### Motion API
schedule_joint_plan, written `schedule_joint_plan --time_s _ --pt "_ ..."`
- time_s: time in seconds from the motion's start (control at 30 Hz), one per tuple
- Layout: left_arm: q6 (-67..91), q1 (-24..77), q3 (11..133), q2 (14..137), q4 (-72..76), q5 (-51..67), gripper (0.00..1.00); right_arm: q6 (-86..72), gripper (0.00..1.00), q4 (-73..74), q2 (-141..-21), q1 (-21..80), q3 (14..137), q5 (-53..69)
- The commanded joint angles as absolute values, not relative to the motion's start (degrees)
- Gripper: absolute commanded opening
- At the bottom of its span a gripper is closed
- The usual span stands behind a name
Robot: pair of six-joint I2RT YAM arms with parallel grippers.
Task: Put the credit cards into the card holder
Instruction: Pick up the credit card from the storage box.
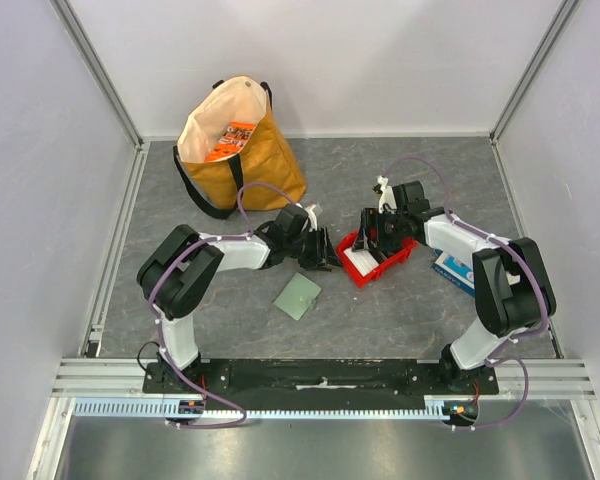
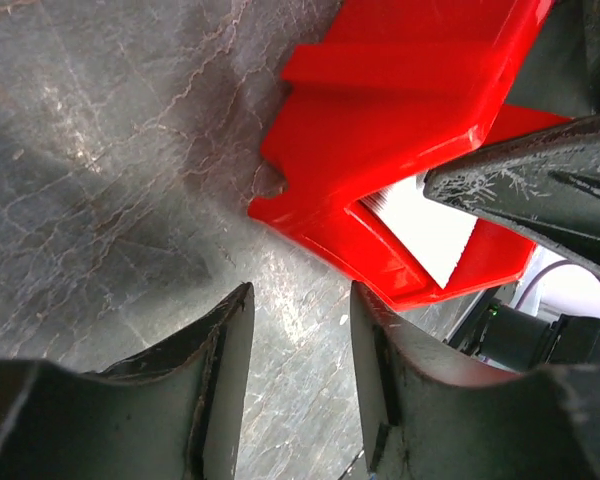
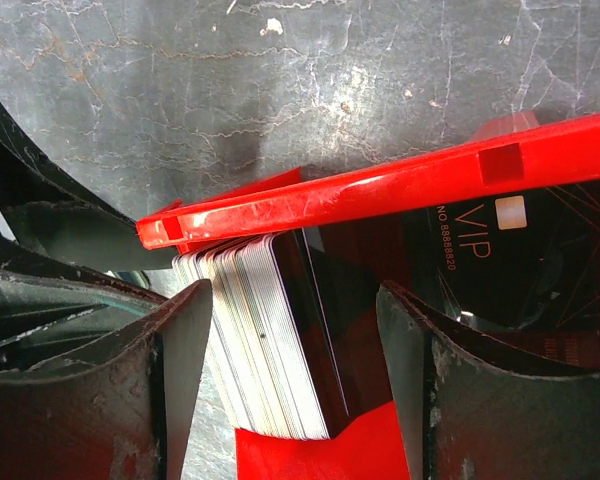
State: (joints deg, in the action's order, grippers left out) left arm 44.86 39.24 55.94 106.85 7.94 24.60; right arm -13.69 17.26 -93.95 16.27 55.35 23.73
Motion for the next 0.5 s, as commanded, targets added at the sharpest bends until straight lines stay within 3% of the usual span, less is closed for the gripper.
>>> schedule_joint_plan --time_s 0.0,0.23,0.47 --pt "46.67 39.37 58.36 108.72 11.69 25.23 0.46 -13.45 0.73 17.14 -94.75 16.26 55.11 24.78" --pt "46.84 39.29 60.64 110.65 11.69 24.08 0.34 -15.03 0.64 17.32 -94.40 16.26 55.02 26.72" --pt "45.79 39.11 63.54 111.88 8.97 23.03 0.32 -15.73 0.56 17.84 -93.34 16.17 55.55 26.72"
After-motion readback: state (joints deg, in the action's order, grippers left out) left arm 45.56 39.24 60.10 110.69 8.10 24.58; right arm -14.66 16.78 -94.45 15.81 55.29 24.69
